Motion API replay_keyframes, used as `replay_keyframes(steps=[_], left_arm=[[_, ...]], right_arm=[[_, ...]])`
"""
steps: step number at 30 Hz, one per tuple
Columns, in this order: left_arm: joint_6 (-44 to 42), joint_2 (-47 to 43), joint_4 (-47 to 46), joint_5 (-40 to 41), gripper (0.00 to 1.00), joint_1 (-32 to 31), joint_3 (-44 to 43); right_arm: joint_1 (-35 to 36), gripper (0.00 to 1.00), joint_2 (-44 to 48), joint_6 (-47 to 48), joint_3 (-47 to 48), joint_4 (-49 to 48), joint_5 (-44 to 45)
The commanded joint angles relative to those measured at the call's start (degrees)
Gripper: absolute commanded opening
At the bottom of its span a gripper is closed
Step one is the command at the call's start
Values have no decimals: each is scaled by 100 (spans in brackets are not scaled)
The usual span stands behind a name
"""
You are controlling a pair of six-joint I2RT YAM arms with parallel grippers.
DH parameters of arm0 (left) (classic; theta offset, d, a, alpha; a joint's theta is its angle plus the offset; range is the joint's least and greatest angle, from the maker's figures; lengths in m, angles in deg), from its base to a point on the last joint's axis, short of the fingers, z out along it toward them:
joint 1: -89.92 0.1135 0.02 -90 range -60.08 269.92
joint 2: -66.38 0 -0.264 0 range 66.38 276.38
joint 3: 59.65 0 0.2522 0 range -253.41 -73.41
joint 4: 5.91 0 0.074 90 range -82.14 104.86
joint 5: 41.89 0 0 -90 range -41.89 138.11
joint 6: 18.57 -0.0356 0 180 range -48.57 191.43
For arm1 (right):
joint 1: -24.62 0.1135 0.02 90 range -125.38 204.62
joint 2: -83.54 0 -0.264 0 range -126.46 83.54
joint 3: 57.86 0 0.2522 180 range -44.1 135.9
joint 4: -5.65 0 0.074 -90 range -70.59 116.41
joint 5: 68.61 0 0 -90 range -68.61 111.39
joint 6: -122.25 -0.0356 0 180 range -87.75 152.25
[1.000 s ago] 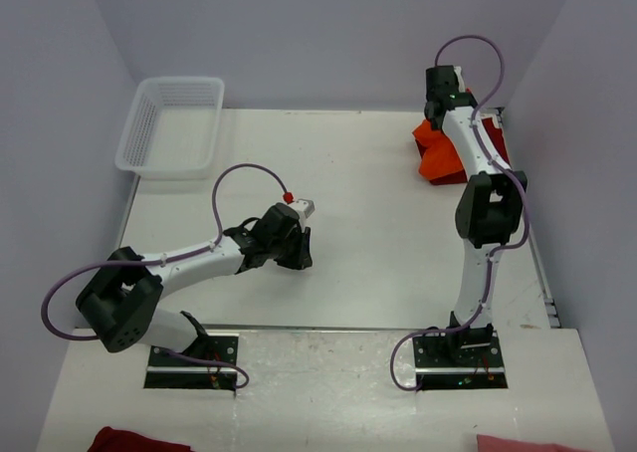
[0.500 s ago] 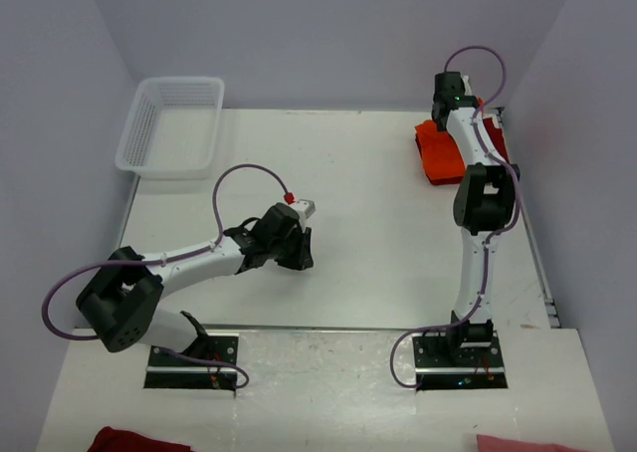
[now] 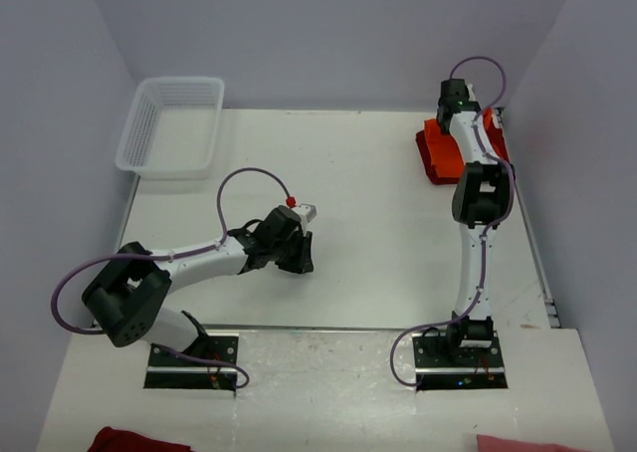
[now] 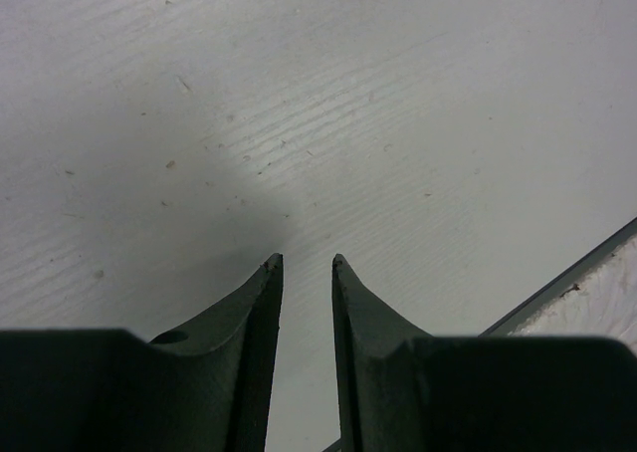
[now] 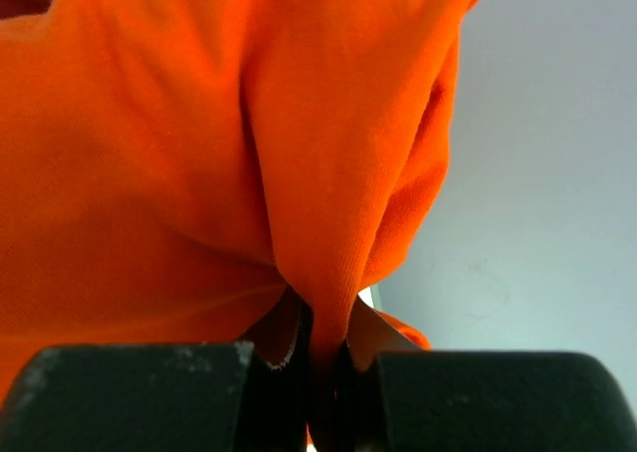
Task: Fold and stack the t-shirts
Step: Put the neatly folded tshirt into the corner of the board with the right arm
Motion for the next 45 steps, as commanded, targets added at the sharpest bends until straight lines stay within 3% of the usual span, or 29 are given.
replay_keyframes(steps=[1, 4, 6, 7, 8, 9, 12, 16, 22, 26, 27, 30, 31, 33, 34, 38, 45], left_arm=[[-94, 5, -150, -102, 28, -27, 6], [-94, -21, -115, -85, 28, -18, -3], [-94, -21, -114, -85, 28, -18, 6], [-94, -12, -114, -85, 28, -18, 6], [-85, -12, -114, -93, 28, -18, 15], [-77, -12, -114, -93, 28, -18, 23], [-59, -12, -106, -102, 28, -18, 24], [-15, -12, -106, -102, 28, -18, -20], [152, -21, -88, 196, 28, -71, -108], [196, -38, -44, 521, 27, -88, -187], [205, -56, -44, 574, 27, -97, -231], [161, -126, -193, 706, 27, -115, -371], [135, -144, -237, 706, 27, -123, -442], [55, -162, -465, 558, 27, -132, -687], [38, -144, -536, 479, 27, -124, -793], [55, 101, -1253, -257, 28, -124, -1302], [-269, 1506, -1925, -1840, 29, -124, -2855]], right_arm=[[-123, 0, -76, 152, 260, -193, 277], [-123, 0, -23, 65, 154, -193, 233], [-123, 13, -23, 12, 163, -175, 162], [-123, 26, -23, -23, 241, -166, 197], [-123, 77, -32, -41, 259, -175, 206], [-123, 98, -23, -41, 277, -271, 224], [-114, 99, 108, -15, 277, -595, 390], [-9, 99, 556, -32, 76, -948, 812], [483, 99, 1540, -1085, -347, -335, 128], [536, 99, 2023, -2201, -417, 491, -1565], [528, 99, 2190, -2464, -739, 484, -2570], [537, 98, 3086, -2896, -1838, 46, -3623], [536, 81, 3376, -2950, -2198, -155, -4191], [536, 43, 4263, -3160, -3253, -727, -4311], [528, 0, 4501, -3222, -3500, -833, -4242], [423, 0, 5162, -3363, -4467, -1010, -4320], [-96, 0, 4830, -3899, -4584, -800, -5085]])
